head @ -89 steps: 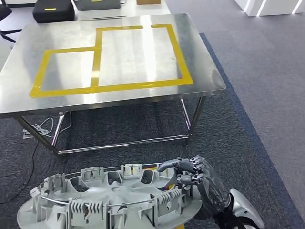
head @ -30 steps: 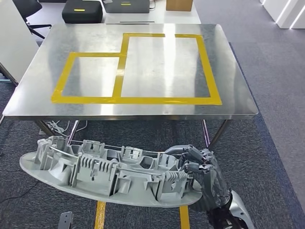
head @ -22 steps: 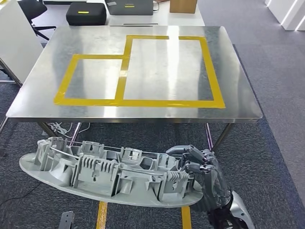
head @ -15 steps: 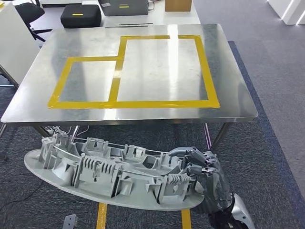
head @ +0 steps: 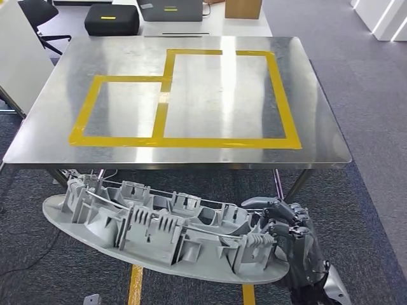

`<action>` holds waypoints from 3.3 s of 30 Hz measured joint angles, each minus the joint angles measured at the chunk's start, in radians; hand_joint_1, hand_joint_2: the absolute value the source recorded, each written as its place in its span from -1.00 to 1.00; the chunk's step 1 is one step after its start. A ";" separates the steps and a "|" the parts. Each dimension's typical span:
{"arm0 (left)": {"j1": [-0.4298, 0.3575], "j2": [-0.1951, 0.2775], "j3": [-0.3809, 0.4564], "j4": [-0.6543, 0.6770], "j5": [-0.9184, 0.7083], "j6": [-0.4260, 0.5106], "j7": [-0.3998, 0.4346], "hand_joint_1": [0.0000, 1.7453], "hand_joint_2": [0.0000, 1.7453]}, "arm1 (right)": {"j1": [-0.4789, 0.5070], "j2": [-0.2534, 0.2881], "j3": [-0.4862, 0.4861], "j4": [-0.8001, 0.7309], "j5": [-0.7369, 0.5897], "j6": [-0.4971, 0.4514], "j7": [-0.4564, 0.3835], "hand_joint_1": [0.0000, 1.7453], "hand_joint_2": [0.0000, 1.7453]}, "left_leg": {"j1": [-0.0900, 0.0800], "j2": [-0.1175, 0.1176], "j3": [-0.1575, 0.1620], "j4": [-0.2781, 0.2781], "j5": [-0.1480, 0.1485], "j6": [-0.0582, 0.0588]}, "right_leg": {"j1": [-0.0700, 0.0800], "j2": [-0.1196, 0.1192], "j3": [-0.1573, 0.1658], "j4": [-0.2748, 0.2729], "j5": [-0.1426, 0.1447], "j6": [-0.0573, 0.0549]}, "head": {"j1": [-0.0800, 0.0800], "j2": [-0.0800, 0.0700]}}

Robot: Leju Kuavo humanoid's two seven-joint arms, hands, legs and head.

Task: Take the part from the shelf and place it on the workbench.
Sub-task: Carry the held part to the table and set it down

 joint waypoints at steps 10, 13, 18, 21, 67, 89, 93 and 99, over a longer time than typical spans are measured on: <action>0.001 -0.018 0.005 0.000 -0.004 -0.004 -0.002 -1.00 1.00 | 0.048 -0.021 -0.026 -0.033 0.008 -0.013 -0.023 1.00 1.00 | -0.011 -0.003 0.020 0.003 -0.022 -0.002 | 0.005 0.001 -0.007 -0.033 0.055 -0.014 | 0.001 0.000; 0.000 -0.021 0.005 0.000 -0.007 -0.004 -0.003 -1.00 1.00 | 0.063 -0.024 -0.033 -0.043 0.008 -0.013 -0.030 1.00 1.00 | -0.010 -0.003 0.023 0.001 -0.025 -0.015 | 0.005 0.003 0.004 -0.046 0.051 -0.024 | 0.000 0.000; 0.000 -0.025 0.005 0.000 -0.009 -0.004 -0.004 -1.00 1.00 | 0.070 -0.026 -0.036 -0.052 0.006 -0.011 -0.034 1.00 1.00 | -0.004 0.000 -0.078 0.217 -0.128 -0.037 | 0.000 -0.003 0.021 -0.055 0.045 -0.045 | -0.006 0.000; 0.002 -0.026 0.005 0.000 -0.013 -0.004 -0.005 -1.00 1.00 | 0.078 -0.027 -0.037 -0.053 -0.001 -0.008 -0.033 1.00 1.00 | -0.003 0.000 -0.105 0.248 -0.101 -0.037 | 0.000 -0.002 0.030 -0.055 0.039 -0.045 | -0.006 0.000; 0.002 -0.010 0.049 0.000 -0.026 -0.042 -0.009 -1.00 1.00 | 0.109 -0.032 -0.110 -0.065 -0.072 0.045 -0.024 1.00 1.00 | -0.008 0.002 0.026 -0.014 -0.015 0.015 | 0.004 0.000 -0.118 0.196 -0.044 0.000 | 0.005 0.000; -0.004 -0.006 0.054 0.000 -0.035 -0.042 -0.013 -1.00 1.00 | 0.090 -0.032 -0.107 -0.049 -0.056 0.057 -0.016 1.00 1.00 | -0.026 0.003 -0.018 0.015 0.001 0.015 | 0.012 0.000 0.058 -0.049 -0.006 -0.027 | -0.006 0.000; -0.004 -0.008 0.055 0.000 -0.037 -0.045 -0.014 -1.00 1.00 | 0.078 -0.032 -0.104 -0.049 -0.049 0.054 -0.017 1.00 1.00 | -0.015 0.003 0.009 -0.017 0.003 0.020 | 0.009 0.001 0.003 0.052 -0.059 -0.008 | -0.003 0.000; -0.004 -0.014 0.056 0.000 -0.039 -0.046 -0.014 -1.00 1.00 | 0.074 -0.033 -0.099 -0.046 -0.046 0.052 -0.016 1.00 1.00 | -0.012 0.002 0.043 -0.016 -0.026 0.017 | 0.003 -0.001 -0.084 0.120 0.006 0.007 | -0.002 0.000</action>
